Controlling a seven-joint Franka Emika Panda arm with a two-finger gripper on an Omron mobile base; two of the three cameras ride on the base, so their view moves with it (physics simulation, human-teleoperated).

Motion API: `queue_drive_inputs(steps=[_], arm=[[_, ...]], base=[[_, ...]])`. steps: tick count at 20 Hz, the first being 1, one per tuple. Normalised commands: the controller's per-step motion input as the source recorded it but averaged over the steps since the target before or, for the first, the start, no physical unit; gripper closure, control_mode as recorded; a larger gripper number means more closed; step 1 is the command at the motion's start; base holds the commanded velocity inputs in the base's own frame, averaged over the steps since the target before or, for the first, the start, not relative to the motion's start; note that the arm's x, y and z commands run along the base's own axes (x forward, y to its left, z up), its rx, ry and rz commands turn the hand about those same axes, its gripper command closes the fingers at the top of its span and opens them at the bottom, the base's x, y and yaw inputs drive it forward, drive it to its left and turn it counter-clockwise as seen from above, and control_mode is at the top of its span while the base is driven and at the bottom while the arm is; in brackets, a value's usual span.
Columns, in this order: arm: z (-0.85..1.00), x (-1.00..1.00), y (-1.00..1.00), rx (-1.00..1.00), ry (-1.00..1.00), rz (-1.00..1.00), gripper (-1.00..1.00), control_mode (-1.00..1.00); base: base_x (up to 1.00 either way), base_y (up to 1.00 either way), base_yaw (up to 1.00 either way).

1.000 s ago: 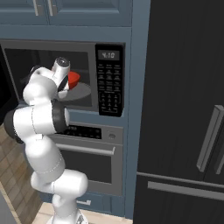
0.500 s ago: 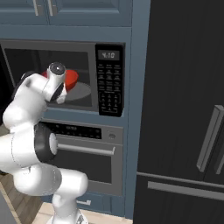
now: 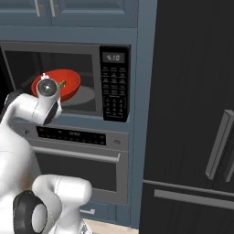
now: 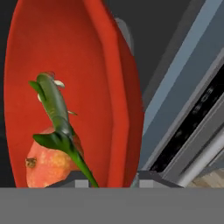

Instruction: The microwave is finished heating the fish and squash. Take the bowl containing the food and place it on the dining counter.

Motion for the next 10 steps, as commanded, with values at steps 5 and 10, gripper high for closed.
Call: queue_drive_inputs(steps=[5, 10], arm=[[0.89, -1.0, -0.4, 0.0, 0.29, -0.07, 1.0, -1.0], [0.45, -1.0, -0.51, 0.0, 0.36, 0.0, 1.0, -1.0]], base=[[0.0, 0.0, 0.0], [0.0, 0.0, 0.0]])
